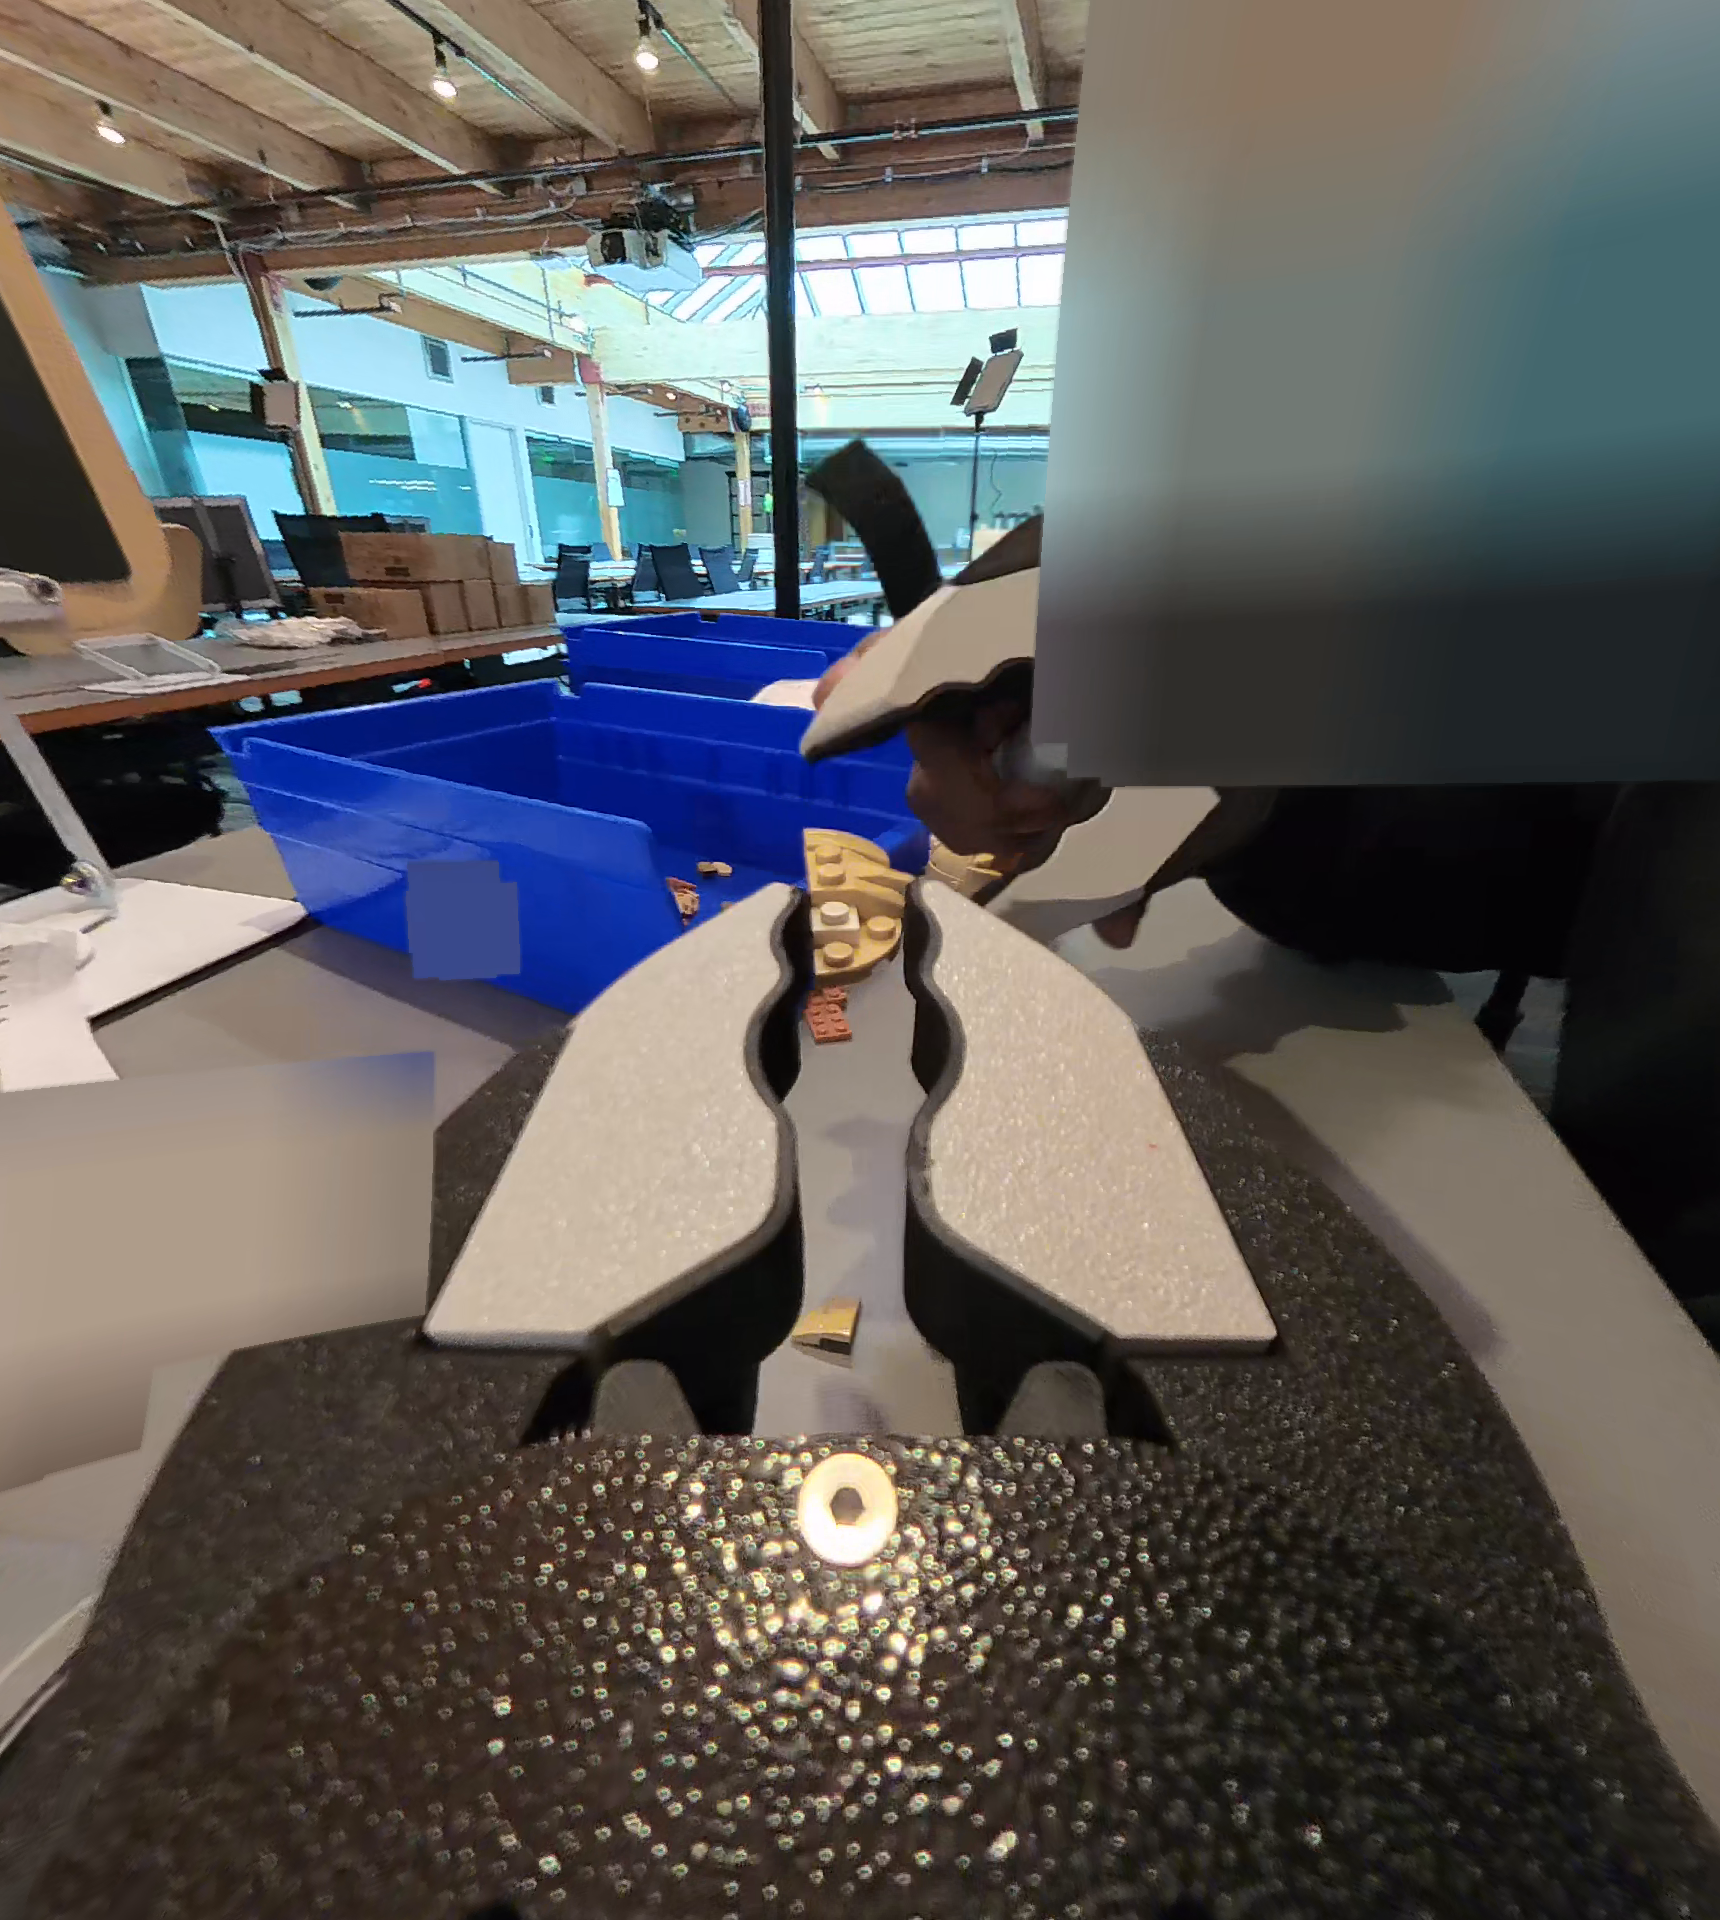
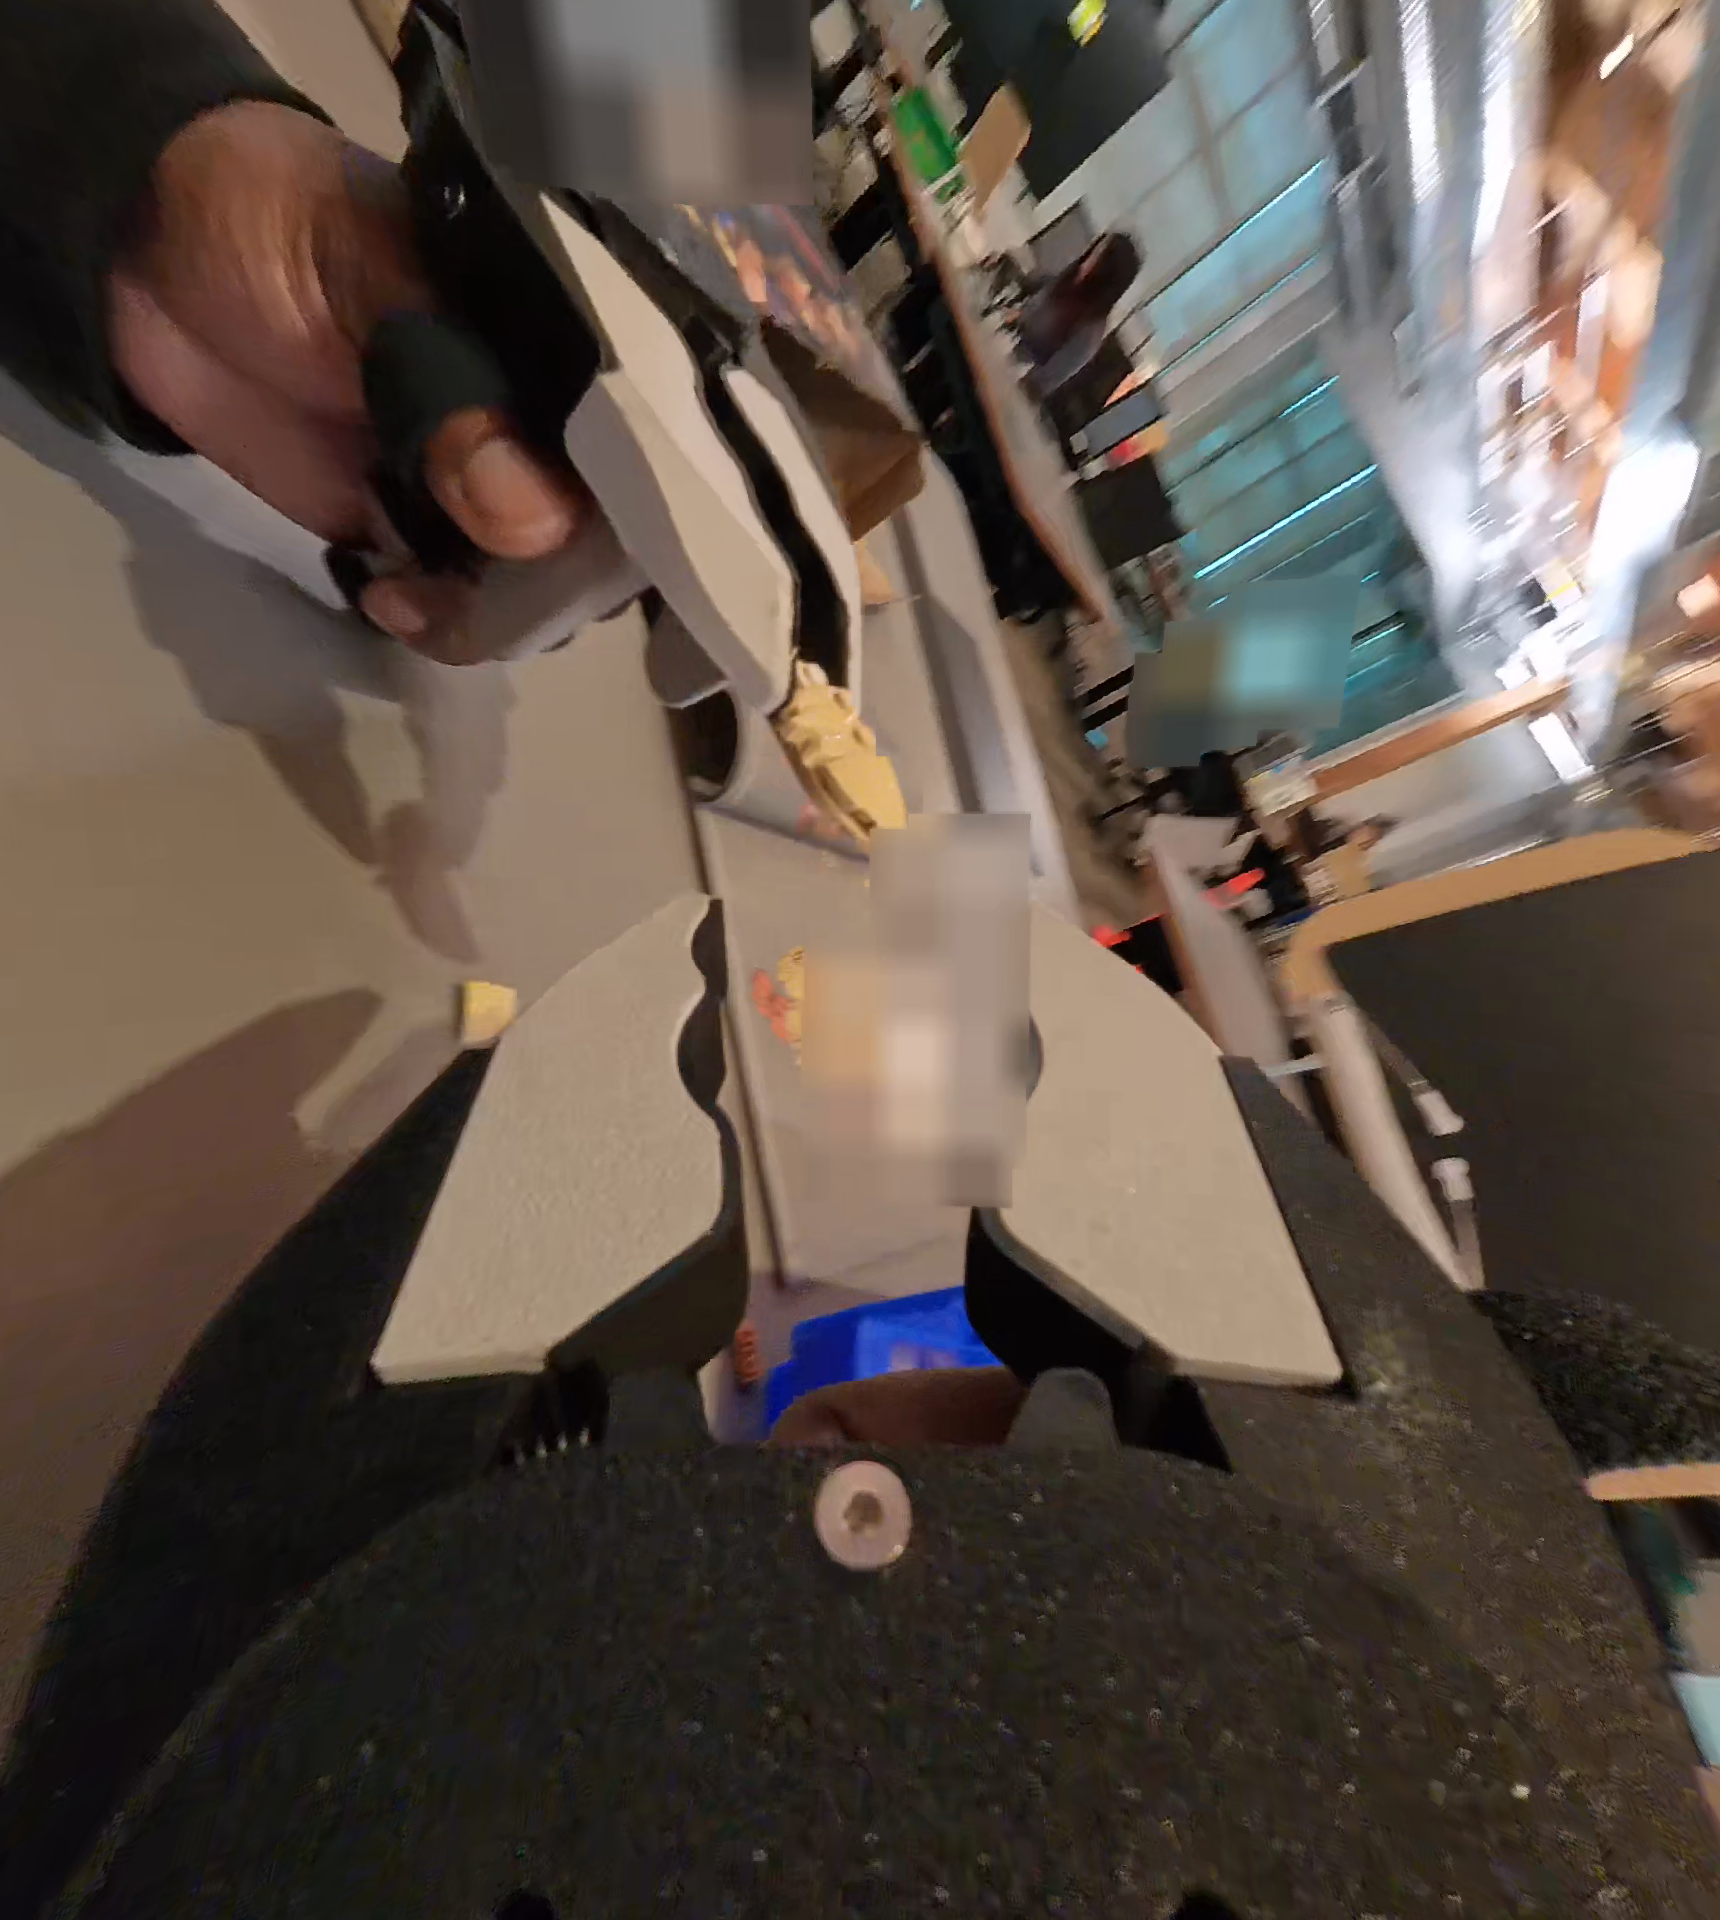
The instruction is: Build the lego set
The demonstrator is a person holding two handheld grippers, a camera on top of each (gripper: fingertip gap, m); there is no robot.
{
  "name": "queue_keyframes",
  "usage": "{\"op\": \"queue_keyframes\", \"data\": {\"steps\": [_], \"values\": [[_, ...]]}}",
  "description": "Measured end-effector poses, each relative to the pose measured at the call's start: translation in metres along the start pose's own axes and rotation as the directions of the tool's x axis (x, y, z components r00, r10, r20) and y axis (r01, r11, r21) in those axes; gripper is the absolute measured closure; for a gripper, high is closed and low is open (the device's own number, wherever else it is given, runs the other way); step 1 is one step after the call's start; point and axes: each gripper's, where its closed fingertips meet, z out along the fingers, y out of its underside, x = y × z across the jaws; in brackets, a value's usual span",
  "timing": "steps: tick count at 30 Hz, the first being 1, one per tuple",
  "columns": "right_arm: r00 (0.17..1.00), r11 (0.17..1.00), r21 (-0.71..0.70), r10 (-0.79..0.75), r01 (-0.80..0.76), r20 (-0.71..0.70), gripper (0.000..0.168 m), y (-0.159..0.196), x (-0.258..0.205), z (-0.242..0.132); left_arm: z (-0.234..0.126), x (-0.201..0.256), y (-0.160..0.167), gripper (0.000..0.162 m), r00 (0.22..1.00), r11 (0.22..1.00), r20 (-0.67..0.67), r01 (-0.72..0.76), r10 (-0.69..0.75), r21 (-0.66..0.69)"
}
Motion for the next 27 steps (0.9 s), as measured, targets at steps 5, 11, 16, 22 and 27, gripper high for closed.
{"op": "queue_keyframes", "data": {"steps": [5,11,16,22,27], "values": [[0.965,0.969,0.066,-0.231,0.24,-0.124,0.127,-0.009,0.003,0.001,0.001,0.002,0.002,0.145,0.997,0.998,-0.046,0.062,-0.062,-0.001],[0.907,0.917,0.044,-0.384,0.396,-0.171,0.128,-0.01,-0.004,0.008,0.004,0.009,0.006,0.146,0.993,0.997,-0.087,0.077,-0.078,-0.018],[0.89,0.901,0.039,-0.419,0.432,-0.183,0.131,-0.011,-0.008,0.012,0.005,0.013,0.007,0.146,0.99,0.996,-0.109,0.082,-0.084,-0.022],[0.859,0.878,0.04,-0.456,0.477,-0.231,0.157,-0.016,-0.008,0.012,0.006,0.016,0.006,0.146,0.987,0.995,-0.126,0.096,-0.097,-0.013],[0.854,0.874,0.028,-0.468,0.486,-0.227,0.158,-0.016,-0.008,0.011,0.006,0.016,0.004,0.146,0.985,0.993,-0.13,0.115,-0.113,0.002]]}}
